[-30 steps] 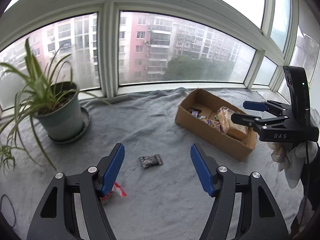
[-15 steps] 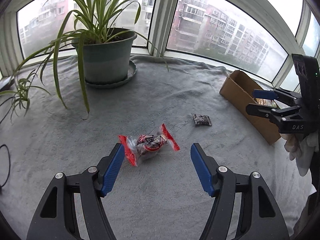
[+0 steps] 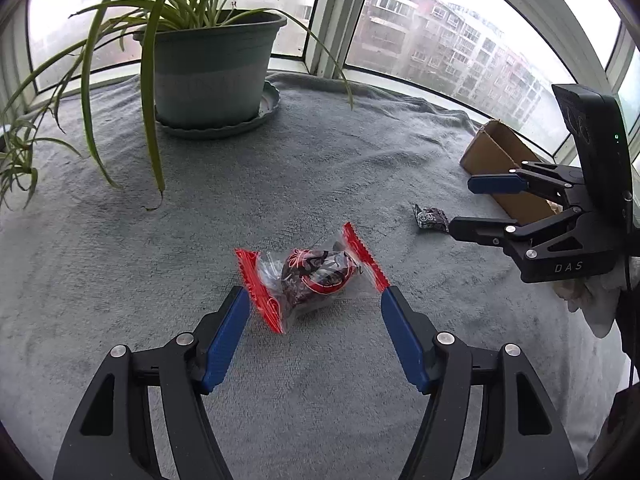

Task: Organize snacks
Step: 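Move the right gripper to the black packet while the left moves to the red candy bag, then grasp the black packet with the right gripper while the left grasps the red candy bag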

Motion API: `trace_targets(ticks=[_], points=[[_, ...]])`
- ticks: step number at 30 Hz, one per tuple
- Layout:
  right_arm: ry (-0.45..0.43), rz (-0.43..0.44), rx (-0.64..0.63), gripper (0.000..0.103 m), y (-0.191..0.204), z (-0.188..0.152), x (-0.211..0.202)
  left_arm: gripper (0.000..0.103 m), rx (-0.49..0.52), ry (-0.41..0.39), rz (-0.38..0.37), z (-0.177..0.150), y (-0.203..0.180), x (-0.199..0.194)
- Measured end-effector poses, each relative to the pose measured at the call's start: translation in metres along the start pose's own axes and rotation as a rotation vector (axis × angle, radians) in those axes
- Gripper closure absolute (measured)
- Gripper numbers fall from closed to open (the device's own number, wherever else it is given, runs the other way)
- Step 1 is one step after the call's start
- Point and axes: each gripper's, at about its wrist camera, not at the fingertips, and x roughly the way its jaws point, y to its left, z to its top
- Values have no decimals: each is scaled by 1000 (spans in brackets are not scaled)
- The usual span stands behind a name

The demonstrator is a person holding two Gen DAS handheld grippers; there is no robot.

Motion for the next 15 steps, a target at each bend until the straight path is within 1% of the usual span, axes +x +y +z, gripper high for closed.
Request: trace_targets(ticks=[2,4,6,7,14,15], points=[[15,-1,-12,28,0,2,8,35,-5,7,1,2,1,5],[28,-7,-24,32,1,3,15,35,-5,6,13,3,1,9],[45,-4,-31,38,1,4,22,35,-6,3,17,6,2,13],[50,-2,-33,39,2,4,24,35,-5,1,15,7,2,14],[57,16,-22,40,0,4,33,34,18,14,11,12,-3,29],[55,18,-19,45,-1,4,33,34,24,9,17,11,-5,30]])
